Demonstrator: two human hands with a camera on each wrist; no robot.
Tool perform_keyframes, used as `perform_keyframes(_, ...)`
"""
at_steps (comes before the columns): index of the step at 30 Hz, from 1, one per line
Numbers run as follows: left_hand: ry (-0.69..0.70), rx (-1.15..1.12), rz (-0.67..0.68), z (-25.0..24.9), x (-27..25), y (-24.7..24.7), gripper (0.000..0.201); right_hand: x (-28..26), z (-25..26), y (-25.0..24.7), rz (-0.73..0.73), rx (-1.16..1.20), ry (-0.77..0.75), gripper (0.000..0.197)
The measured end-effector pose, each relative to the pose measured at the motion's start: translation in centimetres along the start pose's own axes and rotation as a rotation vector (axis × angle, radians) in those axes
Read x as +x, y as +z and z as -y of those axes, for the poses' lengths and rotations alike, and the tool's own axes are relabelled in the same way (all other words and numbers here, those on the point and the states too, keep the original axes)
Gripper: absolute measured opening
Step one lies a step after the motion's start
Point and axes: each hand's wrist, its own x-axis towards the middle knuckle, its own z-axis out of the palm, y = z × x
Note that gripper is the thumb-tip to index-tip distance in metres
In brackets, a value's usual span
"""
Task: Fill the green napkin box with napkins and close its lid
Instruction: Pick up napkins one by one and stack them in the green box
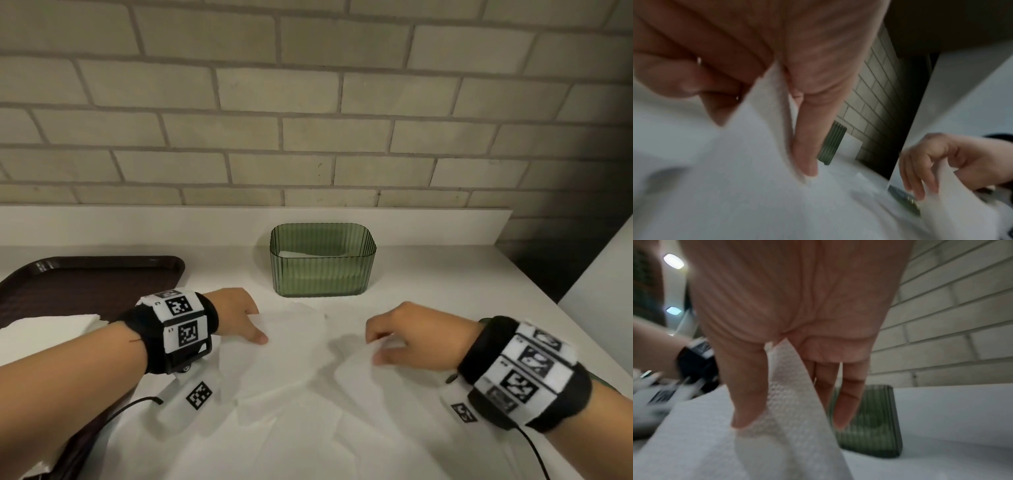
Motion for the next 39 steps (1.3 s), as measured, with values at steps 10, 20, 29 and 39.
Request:
perform_keyframes(10, -0.148, -0.578, 0.061, 1.7, -0.5, -0.9, 0.021, -3.7, -3.2, -3.2, -0.316, 0.788, 0.379, 0.013)
perform_keyframes(20, -0.22, -0.636, 0.273, 3.6, -0.5, 1.4, 0.039, -3.9, -4.3, -0.8, -0.657, 1.487, 0.45, 0.013)
perform_keyframes(29, -0.228, -0.463, 0.159, 4.2, -0.2, 2.4, 0.032, -3.8, -3.4, 0.0, -0.922, 1.613, 0.423, 0.031)
perform_keyframes(39, 0.16, -0.116, -0.7, 0.6, -1.8, -5.0, 0.026, -4.9, -3.4, 0.6, -1.042, 1.192, 0.432, 0.013)
